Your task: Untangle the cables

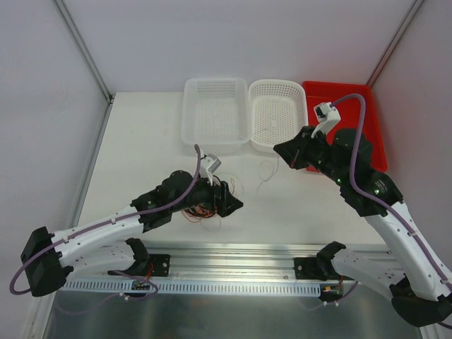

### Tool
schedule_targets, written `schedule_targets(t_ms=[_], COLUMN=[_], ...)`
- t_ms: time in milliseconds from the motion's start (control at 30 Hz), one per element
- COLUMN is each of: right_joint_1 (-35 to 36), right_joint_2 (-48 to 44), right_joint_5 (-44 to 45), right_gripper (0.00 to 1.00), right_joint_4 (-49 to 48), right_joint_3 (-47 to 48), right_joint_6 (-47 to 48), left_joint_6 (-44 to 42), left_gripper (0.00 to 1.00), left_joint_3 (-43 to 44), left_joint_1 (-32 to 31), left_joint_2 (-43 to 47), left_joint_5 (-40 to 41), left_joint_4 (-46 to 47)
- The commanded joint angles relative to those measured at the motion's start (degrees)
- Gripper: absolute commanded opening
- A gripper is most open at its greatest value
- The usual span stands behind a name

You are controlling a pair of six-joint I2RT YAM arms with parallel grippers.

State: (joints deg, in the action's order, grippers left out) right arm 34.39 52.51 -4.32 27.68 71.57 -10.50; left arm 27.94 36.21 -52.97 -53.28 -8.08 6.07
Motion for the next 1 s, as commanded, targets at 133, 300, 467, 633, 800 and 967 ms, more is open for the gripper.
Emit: schedule_targets(t_ms=[133, 300, 467, 633, 800, 967], right_joint_1=[3.14, 4.28, 5.33, 5.51, 5.51, 3.76], right_joint_2=[-1.27, -1.45, -1.80, -2.67, -5.74, -10.23], right_joint_5=[0.27, 0.36, -1.22, 1.67, 13.70, 24.86], right_gripper=[0.01, 0.01, 0.01, 0.01, 0.01, 0.01], right_joint_4=[-7.03, -7.20, -8.43, -6.77, 1.66, 9.75], right_joint_3=[0.15, -0.03, -0.55, -0.99, -2.66, -3.19], right_joint_6=[-3.65, -4.44, -5.58, -3.57, 0.74, 3.99], left_joint_6=[-1.84, -3.68, -3.95, -3.25, -2.54, 1.05], left_gripper=[0.87, 0.85, 0.67, 0.00, 0.00, 0.00], left_joint_3=[1.49, 1.94, 1.06, -0.69, -2.89, -6.32], left_joint_1=[-4.07, -5.04, -5.30, -5.83, -5.74, -0.67], left_joint_2=[-9.82, -14.04, -14.84, -13.09, -5.36, 3.51], left_joint_5=[6.23, 7.81, 10.45, 9.92, 17.02, 23.73], left_joint_4=[12.65, 15.82, 17.13, 16.36, 9.51, 0.11])
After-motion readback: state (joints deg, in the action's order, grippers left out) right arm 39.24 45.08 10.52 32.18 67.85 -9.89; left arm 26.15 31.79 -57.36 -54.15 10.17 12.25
